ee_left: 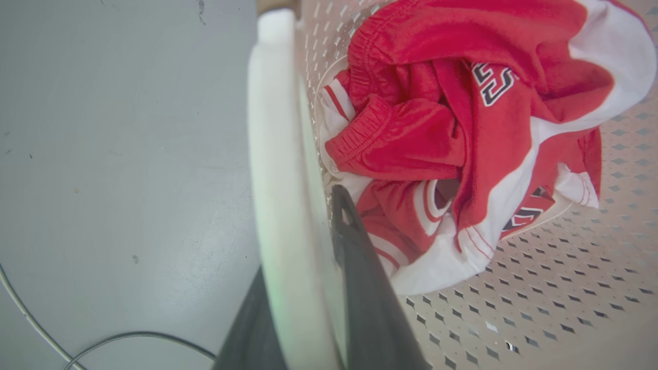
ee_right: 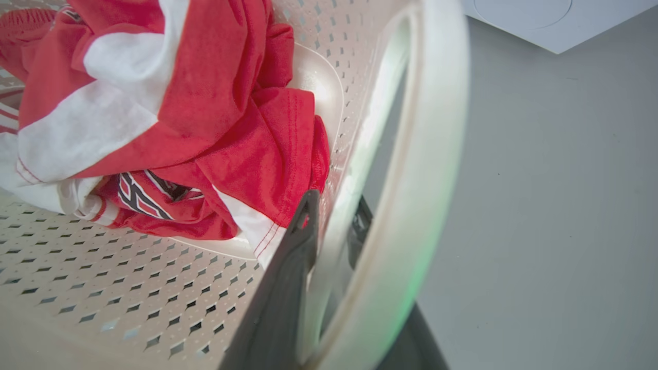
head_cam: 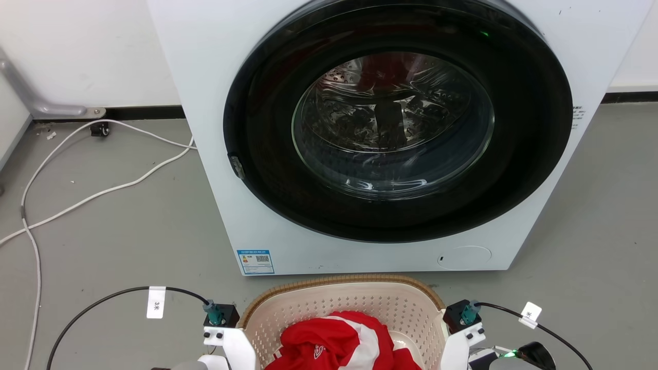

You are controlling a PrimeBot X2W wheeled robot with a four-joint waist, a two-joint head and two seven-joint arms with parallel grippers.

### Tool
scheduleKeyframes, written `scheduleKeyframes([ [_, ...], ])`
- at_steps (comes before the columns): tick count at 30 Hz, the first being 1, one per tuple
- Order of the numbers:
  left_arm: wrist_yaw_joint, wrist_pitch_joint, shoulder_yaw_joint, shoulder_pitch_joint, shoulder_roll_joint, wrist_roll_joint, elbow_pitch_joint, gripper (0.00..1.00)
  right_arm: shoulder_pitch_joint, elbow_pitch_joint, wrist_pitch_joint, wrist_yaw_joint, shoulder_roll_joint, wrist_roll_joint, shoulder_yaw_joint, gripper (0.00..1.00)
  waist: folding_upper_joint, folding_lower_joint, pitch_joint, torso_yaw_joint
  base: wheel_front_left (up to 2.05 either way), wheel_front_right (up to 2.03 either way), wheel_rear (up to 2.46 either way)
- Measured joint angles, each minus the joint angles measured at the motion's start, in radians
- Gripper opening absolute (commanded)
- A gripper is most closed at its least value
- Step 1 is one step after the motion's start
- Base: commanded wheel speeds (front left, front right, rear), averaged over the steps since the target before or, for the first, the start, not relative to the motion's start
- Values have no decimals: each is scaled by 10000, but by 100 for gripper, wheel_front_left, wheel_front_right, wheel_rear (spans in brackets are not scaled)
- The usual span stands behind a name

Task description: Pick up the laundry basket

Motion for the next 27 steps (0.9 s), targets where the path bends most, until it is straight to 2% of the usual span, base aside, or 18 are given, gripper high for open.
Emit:
scheduleKeyframes([
  [27,0,-219,-769,-151,42,-719,113,0,-53,109,-150,0,31,449,466,0,0,0,54,-11,0,0,0],
])
